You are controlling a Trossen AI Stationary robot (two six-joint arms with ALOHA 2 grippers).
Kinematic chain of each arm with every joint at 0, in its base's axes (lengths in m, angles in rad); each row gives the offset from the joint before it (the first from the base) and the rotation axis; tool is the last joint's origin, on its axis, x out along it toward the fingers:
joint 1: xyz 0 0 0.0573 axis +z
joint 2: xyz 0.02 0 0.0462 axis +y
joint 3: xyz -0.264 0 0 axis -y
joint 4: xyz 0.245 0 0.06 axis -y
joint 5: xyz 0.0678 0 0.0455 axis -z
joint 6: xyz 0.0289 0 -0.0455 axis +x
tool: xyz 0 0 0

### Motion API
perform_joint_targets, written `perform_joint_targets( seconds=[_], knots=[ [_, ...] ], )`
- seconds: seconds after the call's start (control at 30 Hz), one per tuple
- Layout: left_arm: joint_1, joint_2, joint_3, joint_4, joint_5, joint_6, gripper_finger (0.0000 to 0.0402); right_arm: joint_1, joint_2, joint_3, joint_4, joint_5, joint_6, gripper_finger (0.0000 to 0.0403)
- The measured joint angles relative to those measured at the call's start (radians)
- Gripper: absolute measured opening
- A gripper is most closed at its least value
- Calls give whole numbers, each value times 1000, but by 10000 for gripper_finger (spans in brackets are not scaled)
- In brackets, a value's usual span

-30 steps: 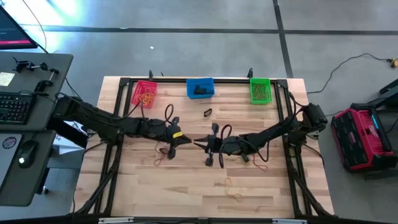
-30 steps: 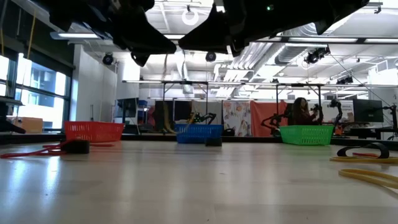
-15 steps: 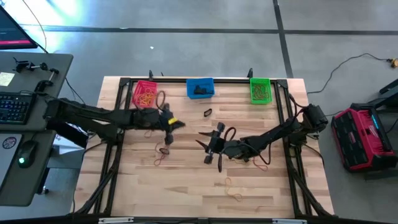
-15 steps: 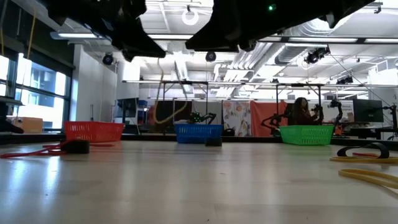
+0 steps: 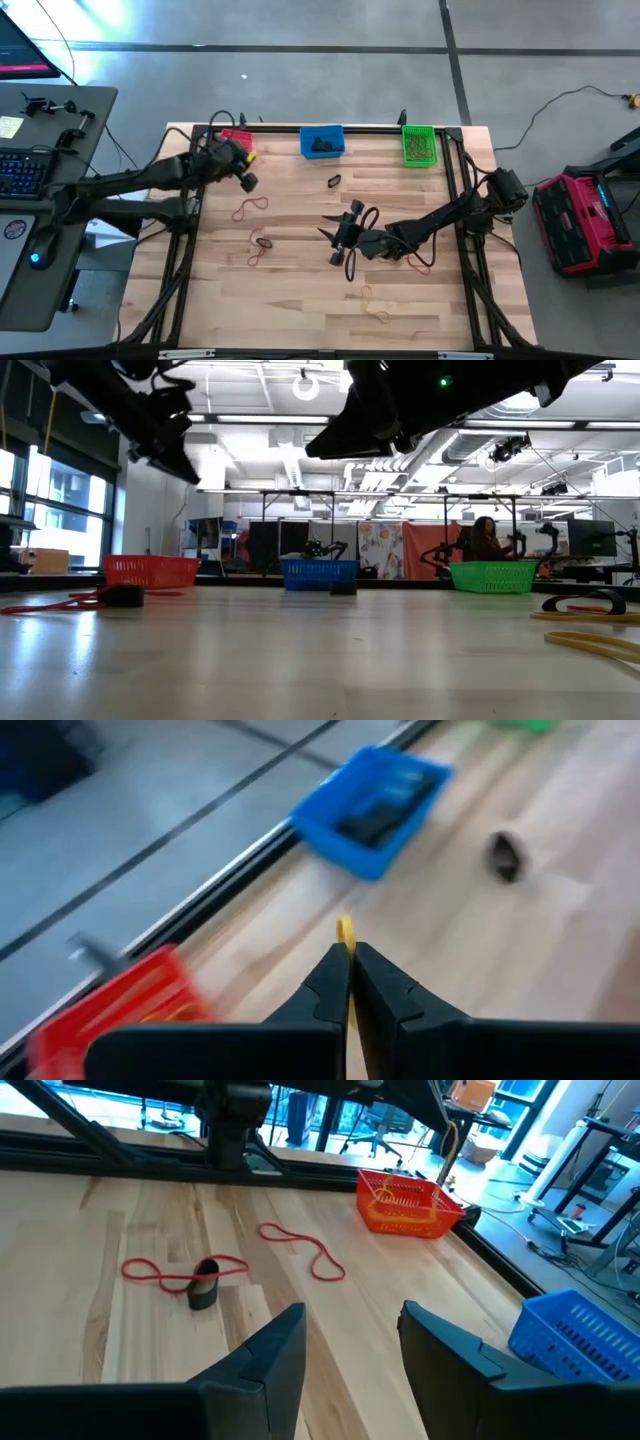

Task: Sort rubber bands into baskets
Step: Put the top yellow rubber band into the red bin

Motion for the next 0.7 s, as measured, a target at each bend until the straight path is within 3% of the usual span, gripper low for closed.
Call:
perform_joint_targets(
  seconds=[0.37,0.7],
  knots=[
    [280,-6,0,-32,-30,54,0,-1,-1,0,0,-2,0,151],
    [401,-6,-2,-92,-43,72,0,-1,-1,0,-8,-3,8,151]
  ],
)
